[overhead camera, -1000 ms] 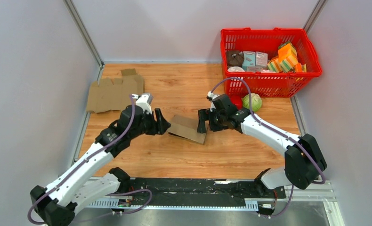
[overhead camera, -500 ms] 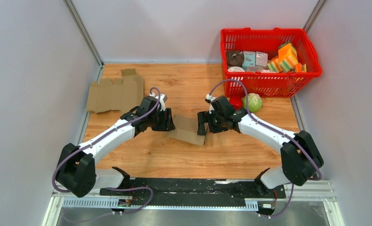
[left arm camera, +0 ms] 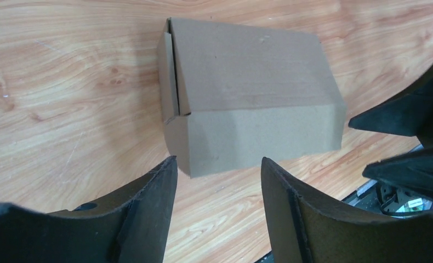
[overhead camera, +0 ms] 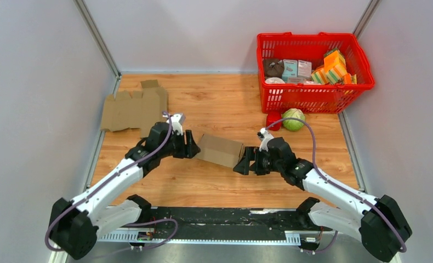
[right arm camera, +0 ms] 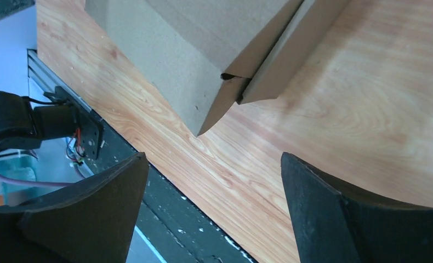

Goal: Fold the paper box

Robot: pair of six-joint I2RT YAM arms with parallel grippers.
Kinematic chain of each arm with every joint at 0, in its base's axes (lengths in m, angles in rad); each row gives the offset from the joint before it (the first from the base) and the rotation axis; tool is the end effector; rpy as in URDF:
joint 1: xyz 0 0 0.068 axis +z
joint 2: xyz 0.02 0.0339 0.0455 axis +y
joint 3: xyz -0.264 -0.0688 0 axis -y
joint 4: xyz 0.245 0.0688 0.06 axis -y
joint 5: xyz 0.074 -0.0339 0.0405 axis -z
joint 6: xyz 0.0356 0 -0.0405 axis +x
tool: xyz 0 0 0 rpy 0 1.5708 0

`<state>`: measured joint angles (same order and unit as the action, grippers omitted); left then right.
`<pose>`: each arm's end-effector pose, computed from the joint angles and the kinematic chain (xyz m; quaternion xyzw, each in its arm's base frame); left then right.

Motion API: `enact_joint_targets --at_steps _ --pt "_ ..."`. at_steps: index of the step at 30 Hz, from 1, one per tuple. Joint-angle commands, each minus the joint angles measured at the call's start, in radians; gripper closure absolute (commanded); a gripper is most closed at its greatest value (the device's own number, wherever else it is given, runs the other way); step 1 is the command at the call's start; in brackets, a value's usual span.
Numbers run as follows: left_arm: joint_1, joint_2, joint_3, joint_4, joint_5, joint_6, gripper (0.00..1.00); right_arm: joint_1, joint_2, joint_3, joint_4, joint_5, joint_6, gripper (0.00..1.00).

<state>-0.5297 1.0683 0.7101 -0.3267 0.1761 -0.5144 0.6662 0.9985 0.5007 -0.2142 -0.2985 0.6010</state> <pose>0.1934 -0.1205 0.2462 0.0446 0.8997 -0.2818 0.3305 0.1529 0.1335 0.2006 -0.0912 0.8966 0.3527 0.2517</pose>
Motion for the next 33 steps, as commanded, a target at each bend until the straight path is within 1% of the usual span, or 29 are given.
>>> enact_joint_targets --at_steps 1,2,3,4,5,6,7,9,10,11,12,13,14,15,18,20,22,25,28,31,33 --pt "-0.009 -0.158 -0.101 0.091 -0.061 0.013 0.38 0.062 -0.014 -0.008 0.222 0.068 0.168 0.10" --pt "-0.035 -0.181 -0.090 0.057 -0.105 0.036 0.39 0.087 -0.002 0.019 0.158 0.128 0.058 0.13" --pt "-0.044 -0.189 -0.081 -0.006 -0.171 0.042 0.39 0.170 0.009 0.086 0.044 0.209 -0.013 0.13" --pt "-0.049 -0.189 -0.074 -0.032 -0.173 0.042 0.40 0.226 0.028 0.108 0.000 0.408 -0.074 0.13" --pt "-0.047 -0.191 -0.061 -0.049 -0.203 0.036 0.40 0.284 0.040 0.131 -0.037 0.508 -0.183 0.11" --pt "-0.047 -0.192 -0.061 -0.069 -0.228 0.031 0.41 0.399 0.052 0.160 -0.083 0.603 -0.226 0.10" --pt "-0.047 -0.192 -0.061 -0.080 -0.246 0.022 0.42 0.445 0.069 0.176 -0.094 0.757 -0.272 0.10" --pt "-0.047 -0.208 -0.063 -0.101 -0.294 -0.012 0.43 0.550 0.152 0.231 -0.122 0.890 -0.364 0.08" --pt "-0.047 -0.215 -0.072 -0.103 -0.302 -0.018 0.43 0.564 0.193 0.255 -0.126 0.947 -0.394 0.08" --pt "-0.047 -0.238 -0.077 -0.100 -0.305 -0.029 0.43 0.593 0.269 0.284 -0.140 0.978 -0.421 0.08" --pt "-0.047 -0.254 -0.081 -0.097 -0.323 -0.035 0.43 0.608 0.317 0.312 -0.143 1.007 -0.496 0.08" --pt "-0.047 -0.267 -0.086 -0.098 -0.331 -0.042 0.43 0.622 0.356 0.358 -0.140 1.039 -0.535 0.08" --pt "-0.047 -0.301 -0.087 -0.113 -0.343 -0.044 0.43 0.637 0.430 0.383 -0.139 1.053 -0.575 0.08" --pt "-0.047 -0.318 -0.089 -0.126 -0.371 -0.045 0.43 0.638 0.460 0.400 -0.123 1.068 -0.646 0.09" --pt "-0.047 -0.399 -0.092 -0.172 -0.421 -0.047 0.43 0.638 0.544 0.453 -0.093 1.093 -0.760 0.09" --pt "-0.047 -0.456 -0.101 -0.192 -0.435 -0.047 0.43 0.638 0.575 0.481 -0.071 1.098 -0.799 0.10" --pt "-0.046 -0.499 -0.112 -0.202 -0.443 -0.049 0.43 0.638 0.624 0.499 -0.063 1.140 -0.839 0.10" --pt "-0.047 -0.527 -0.123 -0.215 -0.443 -0.056 0.43 0.639 0.678 0.521 -0.068 1.174 -0.869 0.12" --pt "-0.047 -0.533 -0.127 -0.222 -0.435 -0.058 0.43 0.636 0.684 0.515 -0.070 1.165 -0.873 0.17" --pt "-0.047 -0.524 -0.129 -0.218 -0.425 -0.056 0.43 0.636 0.672 0.512 -0.082 1.141 -0.863 0.25" --pt "-0.047 -0.516 -0.132 -0.210 -0.414 -0.055 0.43 0.635 0.677 0.522 -0.094 1.144 -0.868 0.34"
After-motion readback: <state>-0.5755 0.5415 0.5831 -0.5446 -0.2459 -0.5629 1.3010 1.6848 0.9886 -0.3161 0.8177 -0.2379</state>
